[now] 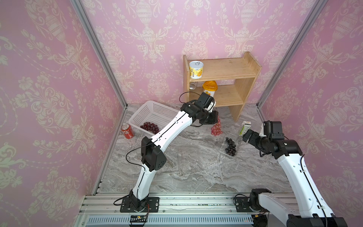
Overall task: Pack grapes into containers
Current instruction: Place the grape into the packing box.
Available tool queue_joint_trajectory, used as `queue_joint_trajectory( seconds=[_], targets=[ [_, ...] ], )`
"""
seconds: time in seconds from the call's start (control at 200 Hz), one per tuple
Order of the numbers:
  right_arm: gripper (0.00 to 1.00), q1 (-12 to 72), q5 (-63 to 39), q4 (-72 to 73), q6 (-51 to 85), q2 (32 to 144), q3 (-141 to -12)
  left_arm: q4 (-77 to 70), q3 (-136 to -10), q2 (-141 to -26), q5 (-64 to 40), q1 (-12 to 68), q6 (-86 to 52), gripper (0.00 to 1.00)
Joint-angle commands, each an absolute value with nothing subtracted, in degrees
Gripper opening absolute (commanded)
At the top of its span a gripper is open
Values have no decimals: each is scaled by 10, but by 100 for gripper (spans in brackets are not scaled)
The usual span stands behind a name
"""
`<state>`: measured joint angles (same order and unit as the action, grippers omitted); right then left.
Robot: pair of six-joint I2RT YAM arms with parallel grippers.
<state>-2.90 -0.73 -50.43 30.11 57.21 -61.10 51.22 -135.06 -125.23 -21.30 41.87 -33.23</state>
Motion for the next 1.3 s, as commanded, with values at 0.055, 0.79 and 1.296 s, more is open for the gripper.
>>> queue_joint_trajectory(
  seconds=[0.055, 0.79, 1.296],
  targets=[
    [100, -68, -43, -503, 304, 557, -592, 559, -1434, -1308, -231, 433, -305, 0],
    [100, -108, -91, -482, 312, 540, -550, 595, -1430, -1351, -240, 480, -267, 0],
    [100, -120, -107, -482, 315, 529, -543, 583, -1429, -1385, -247, 491, -266, 0]
  ],
)
